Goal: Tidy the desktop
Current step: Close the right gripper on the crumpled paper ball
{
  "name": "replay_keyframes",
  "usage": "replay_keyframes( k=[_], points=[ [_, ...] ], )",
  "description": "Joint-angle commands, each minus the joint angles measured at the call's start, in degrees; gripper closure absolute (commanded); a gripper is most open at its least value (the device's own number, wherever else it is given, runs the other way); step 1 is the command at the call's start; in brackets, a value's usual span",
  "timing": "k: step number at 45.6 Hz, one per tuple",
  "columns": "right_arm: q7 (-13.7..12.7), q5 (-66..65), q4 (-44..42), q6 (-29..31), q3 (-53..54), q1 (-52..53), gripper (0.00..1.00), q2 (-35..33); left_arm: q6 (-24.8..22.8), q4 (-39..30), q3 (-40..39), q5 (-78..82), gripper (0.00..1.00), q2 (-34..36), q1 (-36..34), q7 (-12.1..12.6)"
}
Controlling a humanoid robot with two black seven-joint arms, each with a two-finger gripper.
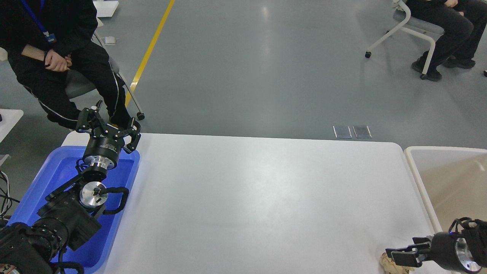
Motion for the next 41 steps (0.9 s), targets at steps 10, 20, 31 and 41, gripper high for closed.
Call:
replay_keyframes(
  k=[10,20,31,41],
  points=[
    [0.2,-1.8,-3.0,-2.4,-1.1,-3.2,0.02,2.7,0.0,0.0,0.1,0.0,0.00,0.0,0.0,0.0],
    [0.2,-1.7,-3.8,-2.6,-0.3,-4.9,0.01,3.4,0.0,0.0,0.1,0.0,0.00,0.0,0.0,0.0],
    [0.2,-1.7,-5.4,-4.2,-0.3,-5.8,0.01,5.2,0.0,0.0,0.0,0.0,0.00,0.0,0.0,0.0],
    [0.5,-1.9,-6.7,-5.5,-0.5,-6.9,0.13,6.6,0.0,0.0,0.1,0.0,0.00,0.0,0.0,0.0]
  ],
)
